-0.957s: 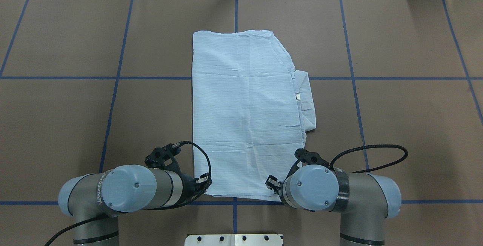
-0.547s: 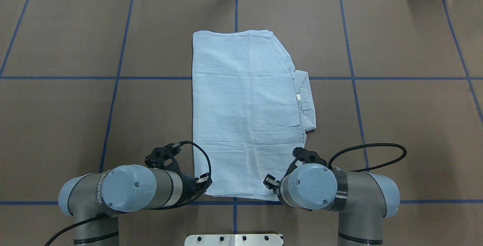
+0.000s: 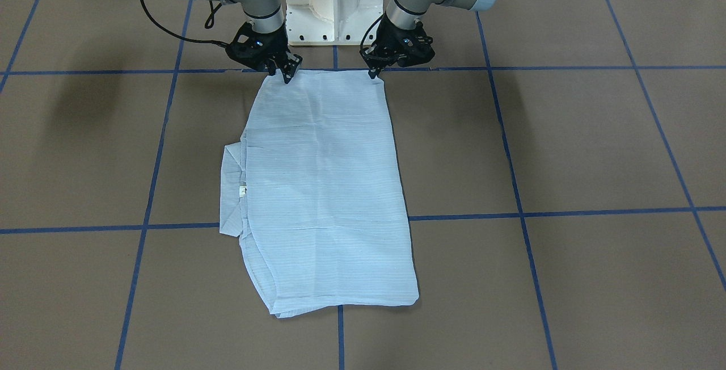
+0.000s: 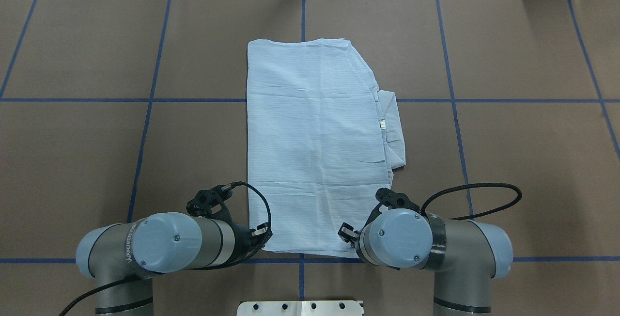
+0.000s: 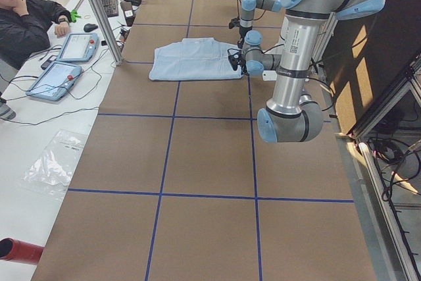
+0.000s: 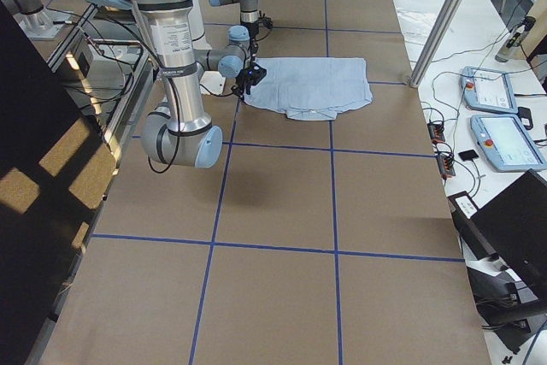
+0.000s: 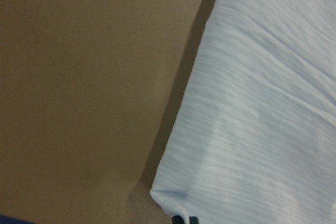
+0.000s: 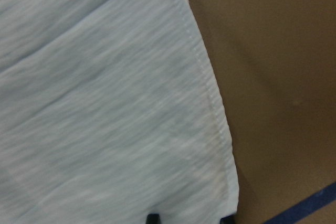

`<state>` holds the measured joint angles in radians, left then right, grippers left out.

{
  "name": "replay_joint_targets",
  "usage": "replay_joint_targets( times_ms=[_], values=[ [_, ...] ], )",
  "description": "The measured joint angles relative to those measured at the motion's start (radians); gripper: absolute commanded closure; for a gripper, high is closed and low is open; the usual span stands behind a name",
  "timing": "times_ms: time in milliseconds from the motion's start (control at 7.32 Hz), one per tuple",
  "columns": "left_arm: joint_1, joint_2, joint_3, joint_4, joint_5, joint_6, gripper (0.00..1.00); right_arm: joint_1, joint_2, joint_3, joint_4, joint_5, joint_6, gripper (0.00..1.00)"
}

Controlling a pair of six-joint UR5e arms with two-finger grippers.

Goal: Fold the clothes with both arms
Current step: 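Lower both grippers to the shirt's corners nearest the robot and grasp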

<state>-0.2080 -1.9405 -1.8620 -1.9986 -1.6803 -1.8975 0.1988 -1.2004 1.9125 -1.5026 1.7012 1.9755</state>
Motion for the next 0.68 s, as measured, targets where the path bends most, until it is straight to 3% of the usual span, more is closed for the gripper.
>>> replay_joint_targets(
  times_ms=[273, 410, 547, 683],
  values=[
    [0.001, 0.000, 0.001, 0.000, 0.000, 0.000, 1.00, 0.001, -0.001, -0.002, -0.001, 0.001, 0.000, 0.51],
    [0.001, -0.001, 0.001, 0.000, 0.001, 0.000, 1.00, 0.001, -0.001, -0.002, -0.001, 0.001, -0.001, 0.58],
    [0.001, -0.001, 0.001, 0.000, 0.001, 0.000, 1.00, 0.001, 0.000, -0.002, -0.003, 0.001, 0.000, 0.67],
    [0.001, -0.001, 0.001, 0.000, 0.001, 0.000, 1.00, 0.004, 0.001, -0.001, -0.008, 0.003, -0.001, 0.87]
  ],
)
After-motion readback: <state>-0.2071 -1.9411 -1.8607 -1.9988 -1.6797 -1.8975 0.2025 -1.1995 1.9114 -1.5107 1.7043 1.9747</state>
